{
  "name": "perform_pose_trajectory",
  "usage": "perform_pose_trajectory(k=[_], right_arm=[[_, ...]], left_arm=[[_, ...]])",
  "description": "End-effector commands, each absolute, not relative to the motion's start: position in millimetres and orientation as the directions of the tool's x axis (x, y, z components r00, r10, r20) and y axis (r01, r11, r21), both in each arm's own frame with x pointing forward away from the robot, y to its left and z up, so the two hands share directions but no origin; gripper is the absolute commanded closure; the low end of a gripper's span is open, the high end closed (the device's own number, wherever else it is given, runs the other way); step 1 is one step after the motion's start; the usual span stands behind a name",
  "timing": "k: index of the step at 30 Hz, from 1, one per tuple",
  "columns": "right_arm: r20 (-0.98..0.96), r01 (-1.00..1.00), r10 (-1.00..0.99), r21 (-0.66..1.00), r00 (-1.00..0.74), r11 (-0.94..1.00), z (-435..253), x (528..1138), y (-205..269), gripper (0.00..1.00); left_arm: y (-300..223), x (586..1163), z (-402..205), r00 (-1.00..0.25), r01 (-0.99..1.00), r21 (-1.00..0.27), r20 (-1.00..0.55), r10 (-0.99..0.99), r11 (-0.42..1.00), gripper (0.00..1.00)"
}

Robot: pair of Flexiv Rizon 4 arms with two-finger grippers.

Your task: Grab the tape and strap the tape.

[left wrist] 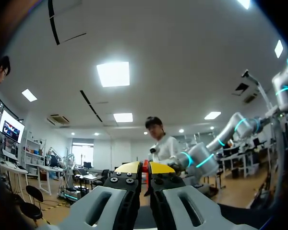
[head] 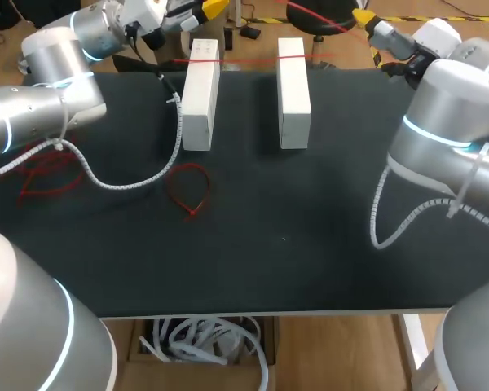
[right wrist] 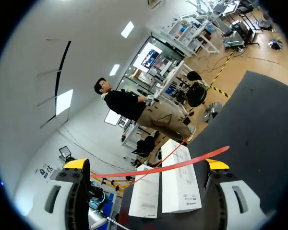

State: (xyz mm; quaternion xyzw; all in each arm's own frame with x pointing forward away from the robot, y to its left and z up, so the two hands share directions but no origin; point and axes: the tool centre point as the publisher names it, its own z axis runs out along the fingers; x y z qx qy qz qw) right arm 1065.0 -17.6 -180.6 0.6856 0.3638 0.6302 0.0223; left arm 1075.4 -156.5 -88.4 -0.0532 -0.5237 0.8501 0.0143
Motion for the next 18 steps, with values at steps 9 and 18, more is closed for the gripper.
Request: perform_pose_trajectory(k=[9,18], right_arm=[[0.981,0.382,0.160,0.106,0.113,-0.918,-163,1058,-8,0.00],[0.984,0.162,0.166,0.153,0.067,-0.975,-159,1050,-34,0.00]], left_arm=[[-156,1077,-89,-0.994,0.030,-0.891,-0.076,0.084,-0.453,1.00],[-156,1077,-89,-0.994,0.030,-0.891,-0.076,0.084,-0.453,1.00]])
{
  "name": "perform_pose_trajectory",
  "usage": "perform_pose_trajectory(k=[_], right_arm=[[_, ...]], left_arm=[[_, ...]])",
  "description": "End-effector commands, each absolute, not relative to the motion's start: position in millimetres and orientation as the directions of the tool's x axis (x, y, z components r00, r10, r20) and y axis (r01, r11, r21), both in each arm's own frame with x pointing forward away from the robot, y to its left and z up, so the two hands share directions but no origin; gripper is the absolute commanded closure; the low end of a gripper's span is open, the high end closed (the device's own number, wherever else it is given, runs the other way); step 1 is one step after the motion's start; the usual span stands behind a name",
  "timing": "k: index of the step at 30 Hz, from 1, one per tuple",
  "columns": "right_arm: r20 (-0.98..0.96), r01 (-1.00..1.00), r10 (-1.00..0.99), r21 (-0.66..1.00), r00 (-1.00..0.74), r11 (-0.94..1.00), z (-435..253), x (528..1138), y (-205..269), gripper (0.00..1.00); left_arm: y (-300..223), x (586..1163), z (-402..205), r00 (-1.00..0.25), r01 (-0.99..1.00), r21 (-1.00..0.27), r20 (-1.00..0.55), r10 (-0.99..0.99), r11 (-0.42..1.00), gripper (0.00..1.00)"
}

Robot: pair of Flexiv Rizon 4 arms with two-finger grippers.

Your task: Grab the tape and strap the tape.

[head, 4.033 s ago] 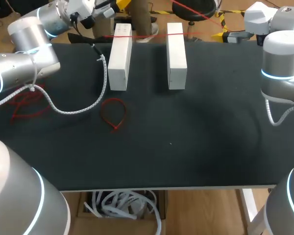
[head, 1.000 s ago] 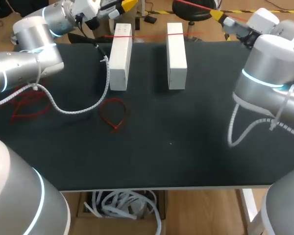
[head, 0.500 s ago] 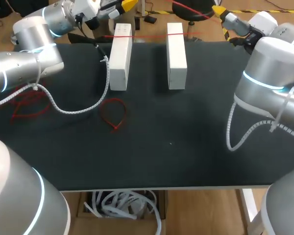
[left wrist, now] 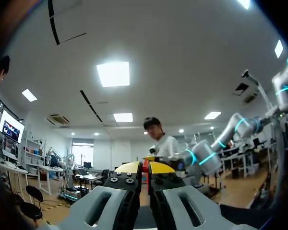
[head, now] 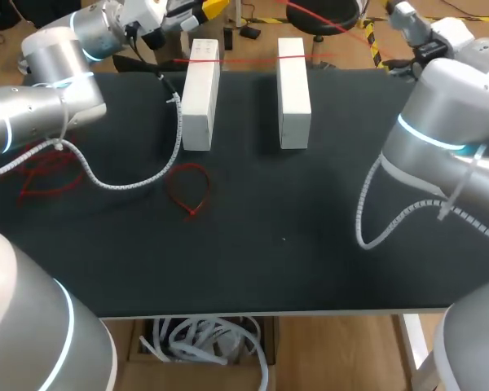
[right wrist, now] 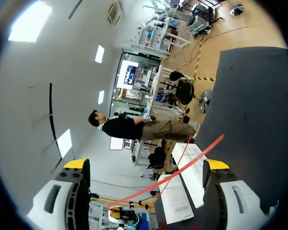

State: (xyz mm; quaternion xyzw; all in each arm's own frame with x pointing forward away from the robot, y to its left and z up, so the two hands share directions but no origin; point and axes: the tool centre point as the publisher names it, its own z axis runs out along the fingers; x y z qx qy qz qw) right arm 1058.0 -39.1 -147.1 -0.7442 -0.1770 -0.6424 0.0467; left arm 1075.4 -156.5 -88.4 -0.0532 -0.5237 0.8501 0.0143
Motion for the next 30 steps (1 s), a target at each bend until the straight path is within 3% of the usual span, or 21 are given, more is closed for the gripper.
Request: perform_pose_trajectory(k=[1,14,26,27,28,29,30], right_arm=[[0.983,0.156,0.165,0.150,0.084,-0.976,-164,1050,-38,0.00],[0.999,0.190,0.038,0.039,-0.010,-0.981,-167,1059,-33,0.00],[0.996,0.180,0.091,0.093,-0.020,-0.979,-157,1057,-38,0.00],[0.995,0.180,0.103,0.103,-0.010,-0.978,-158,1055,-38,0.49],[0.994,0.178,0.104,0.104,-0.008,-0.978,-158,1054,-39,0.73],[0.995,0.178,0.104,0.104,-0.008,-0.979,-158,1054,-39,0.79],[0.995,0.177,0.098,0.097,-0.004,-0.979,-159,1053,-39,0.76]], left_arm=[[-156,1077,-89,-0.994,0.030,-0.891,-0.076,0.084,-0.453,1.00],[-156,1077,-89,-0.994,0.030,-0.891,-0.076,0.084,-0.453,1.00],[-156,1077,-89,-0.994,0.030,-0.891,-0.076,0.084,-0.453,1.00],[-156,1077,-89,-0.994,0.030,-0.891,-0.076,0.084,-0.453,1.00],[-156,1077,-89,-0.994,0.030,-0.891,-0.076,0.084,-0.453,1.00],[-156,1077,-89,-0.994,0.030,-0.891,-0.076,0.084,-0.453,1.00],[-156,1077,-89,-0.994,0.030,-0.891,-0.076,0.084,-0.453,1.00]])
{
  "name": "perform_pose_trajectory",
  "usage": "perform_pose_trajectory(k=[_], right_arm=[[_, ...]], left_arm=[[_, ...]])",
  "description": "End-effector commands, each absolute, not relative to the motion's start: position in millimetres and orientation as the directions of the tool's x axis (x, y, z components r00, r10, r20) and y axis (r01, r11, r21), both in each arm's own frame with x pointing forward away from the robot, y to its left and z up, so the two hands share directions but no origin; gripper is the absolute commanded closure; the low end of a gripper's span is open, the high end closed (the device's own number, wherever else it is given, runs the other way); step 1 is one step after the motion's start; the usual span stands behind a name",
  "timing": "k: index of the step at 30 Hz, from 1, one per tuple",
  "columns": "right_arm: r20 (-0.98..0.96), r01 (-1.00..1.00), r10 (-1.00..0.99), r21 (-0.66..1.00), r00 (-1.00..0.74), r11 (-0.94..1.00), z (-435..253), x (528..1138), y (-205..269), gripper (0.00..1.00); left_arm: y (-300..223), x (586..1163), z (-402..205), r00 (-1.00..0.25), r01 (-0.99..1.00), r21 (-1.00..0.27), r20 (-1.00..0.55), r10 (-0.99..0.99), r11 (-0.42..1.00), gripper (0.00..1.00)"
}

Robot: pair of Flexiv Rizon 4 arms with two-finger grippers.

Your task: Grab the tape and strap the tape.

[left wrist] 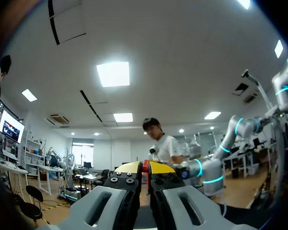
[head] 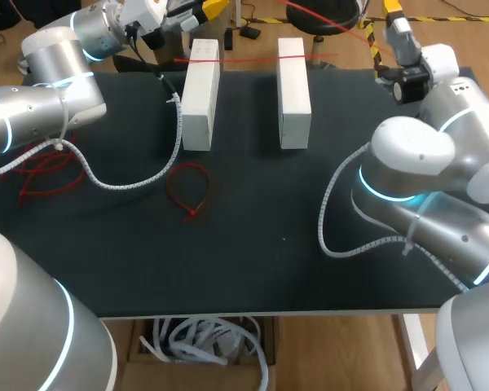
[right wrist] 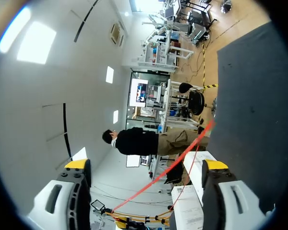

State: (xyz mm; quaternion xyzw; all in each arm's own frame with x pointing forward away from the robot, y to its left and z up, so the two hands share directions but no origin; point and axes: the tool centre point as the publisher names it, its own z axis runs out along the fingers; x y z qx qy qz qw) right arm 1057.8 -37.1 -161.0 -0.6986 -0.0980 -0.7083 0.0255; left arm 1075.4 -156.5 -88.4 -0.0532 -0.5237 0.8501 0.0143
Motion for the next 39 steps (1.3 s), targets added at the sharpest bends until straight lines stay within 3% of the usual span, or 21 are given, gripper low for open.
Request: perform_pose_trajectory(k=[1,4,7,9,13,16,18,24,27,37,39], right_arm=[[0.995,0.179,0.099,0.098,-0.003,-0.979,-158,1051,-38,0.69],[0.994,0.186,0.105,0.104,-0.003,-0.977,-158,1049,-38,0.71],[0.993,0.187,0.117,0.115,-0.002,-0.976,-159,1047,-39,0.85],[0.993,0.189,0.118,0.116,-0.003,-0.975,-159,1046,-40,0.76],[0.993,0.193,0.121,0.118,0.003,-0.974,-160,1044,-41,0.73],[0.992,0.194,0.127,0.124,0.007,-0.973,-161,1043,-41,0.74],[0.991,0.186,0.132,0.129,0.006,-0.974,-161,1042,-43,0.83],[0.990,0.178,0.140,0.136,0.013,-0.975,-163,1041,-47,0.67],[0.989,0.171,0.148,0.142,0.021,-0.975,-165,1042,-50,0.71],[0.988,0.156,0.155,0.151,0.018,-0.976,-167,1046,-55,0.66],[0.987,0.156,0.162,0.157,0.018,-0.975,-167,1047,-56,0.59]], left_arm=[[-156,1077,-89,-0.994,0.030,-0.891,-0.076,0.084,-0.453,1.00],[-156,1077,-89,-0.994,0.030,-0.891,-0.076,0.084,-0.453,1.00],[-156,1077,-89,-0.994,0.030,-0.891,-0.076,0.084,-0.453,1.00],[-156,1077,-89,-0.994,0.030,-0.891,-0.076,0.084,-0.453,1.00],[-156,1077,-89,-0.994,0.030,-0.891,-0.076,0.084,-0.453,1.00],[-156,1077,-89,-0.994,0.030,-0.891,-0.076,0.084,-0.453,1.00],[-156,1077,-89,-0.994,0.030,-0.891,-0.076,0.084,-0.453,1.00],[-156,1077,-89,-0.994,0.030,-0.891,-0.076,0.084,-0.453,1.00],[-156,1077,-89,-0.994,0.030,-0.891,-0.076,0.084,-0.453,1.00],[-156,1077,-89,-0.994,0.030,-0.891,-0.076,0.084,-0.453,1.00],[-156,1077,-89,-0.994,0.030,-0.891,-0.076,0.084,-0.453,1.00]])
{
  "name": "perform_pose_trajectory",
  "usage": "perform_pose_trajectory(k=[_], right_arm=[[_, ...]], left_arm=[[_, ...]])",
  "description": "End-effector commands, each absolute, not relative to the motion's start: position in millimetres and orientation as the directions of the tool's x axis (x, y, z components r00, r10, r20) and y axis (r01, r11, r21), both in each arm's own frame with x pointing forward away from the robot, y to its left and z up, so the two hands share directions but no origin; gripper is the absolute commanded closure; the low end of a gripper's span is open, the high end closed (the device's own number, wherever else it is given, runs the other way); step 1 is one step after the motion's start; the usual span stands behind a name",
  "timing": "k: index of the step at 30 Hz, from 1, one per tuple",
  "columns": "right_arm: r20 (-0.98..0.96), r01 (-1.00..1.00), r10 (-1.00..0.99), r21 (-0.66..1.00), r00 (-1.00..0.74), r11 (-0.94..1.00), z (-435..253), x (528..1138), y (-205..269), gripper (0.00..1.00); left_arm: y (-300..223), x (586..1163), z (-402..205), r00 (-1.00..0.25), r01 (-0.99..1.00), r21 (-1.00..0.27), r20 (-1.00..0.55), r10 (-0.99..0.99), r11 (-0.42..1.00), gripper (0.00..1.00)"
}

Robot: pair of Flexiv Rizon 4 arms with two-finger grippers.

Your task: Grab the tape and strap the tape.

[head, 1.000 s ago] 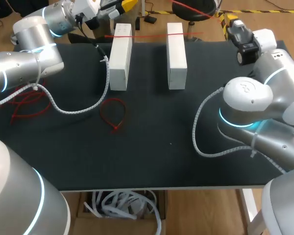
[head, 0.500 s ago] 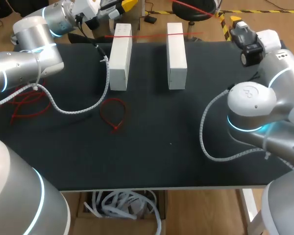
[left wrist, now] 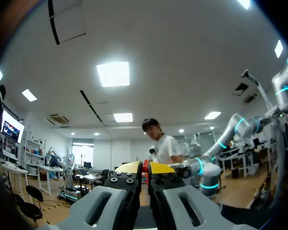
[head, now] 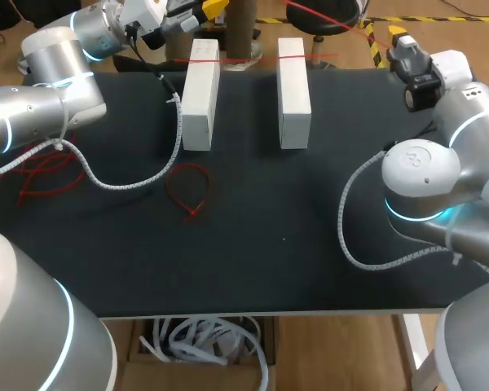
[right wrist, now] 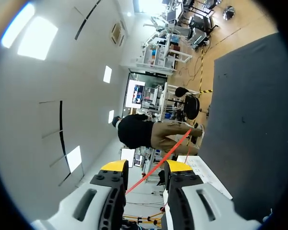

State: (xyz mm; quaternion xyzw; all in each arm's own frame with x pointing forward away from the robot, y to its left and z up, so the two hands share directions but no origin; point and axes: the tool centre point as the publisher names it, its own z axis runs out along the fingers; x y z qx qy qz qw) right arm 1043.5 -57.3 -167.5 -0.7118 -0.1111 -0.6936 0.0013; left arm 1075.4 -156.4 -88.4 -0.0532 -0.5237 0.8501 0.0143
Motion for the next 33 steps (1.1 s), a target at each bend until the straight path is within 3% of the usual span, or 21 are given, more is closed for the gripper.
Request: perform_pose_trajectory(k=[1,2,5,10,14,22,29,30,31,33], right_arm=[[0.987,0.155,0.161,0.156,0.018,-0.976,-167.6,1047.1,-56.3,0.63],[0.987,0.154,0.162,0.157,0.017,-0.975,-167.7,1047.7,-56.5,0.68],[0.987,0.150,0.161,0.157,0.018,-0.976,-168.1,1049.6,-56.7,0.71],[0.987,0.154,0.163,0.159,0.015,-0.975,-167.2,1050.2,-55.3,0.65],[0.985,0.154,0.172,0.168,0.014,-0.974,-167.2,1049.8,-55.1,0.73],[0.984,0.155,0.176,0.171,0.016,-0.973,-166.3,1047.6,-53.7,0.70],[0.984,0.157,0.178,0.175,0.005,-0.972,-164.6,1047.1,-52.7,0.74],[0.984,0.157,0.180,0.177,0.004,-0.972,-164.5,1047.1,-52.7,0.79],[0.984,0.156,0.181,0.178,0.005,-0.972,-164.4,1047.1,-52.7,1.00],[0.983,0.156,0.184,0.181,0.005,-0.971,-164.2,1046.9,-52.9,1.00]], left_arm=[[-156.3,1076.7,-89.1,-0.994,0.030,-0.891,-0.076,0.084,-0.453,1.00],[-156.3,1076.7,-89.1,-0.994,0.030,-0.891,-0.076,0.084,-0.453,1.00],[-156.3,1076.7,-89.1,-0.994,0.030,-0.891,-0.076,0.084,-0.453,1.00],[-156.3,1076.7,-89.1,-0.994,0.030,-0.891,-0.076,0.084,-0.453,1.00],[-156.3,1076.7,-89.1,-0.994,0.030,-0.891,-0.076,0.084,-0.453,1.00],[-156.3,1076.7,-89.1,-0.994,0.030,-0.891,-0.076,0.084,-0.453,1.00],[-156.3,1076.7,-89.1,-0.994,0.030,-0.891,-0.076,0.084,-0.453,1.00],[-156.3,1076.7,-89.1,-0.994,0.030,-0.891,-0.076,0.084,-0.453,1.00],[-156.3,1076.7,-89.1,-0.994,0.030,-0.891,-0.076,0.084,-0.453,1.00],[-156.3,1076.7,-89.1,-0.994,0.030,-0.891,-0.076,0.084,-0.453,1.00]])
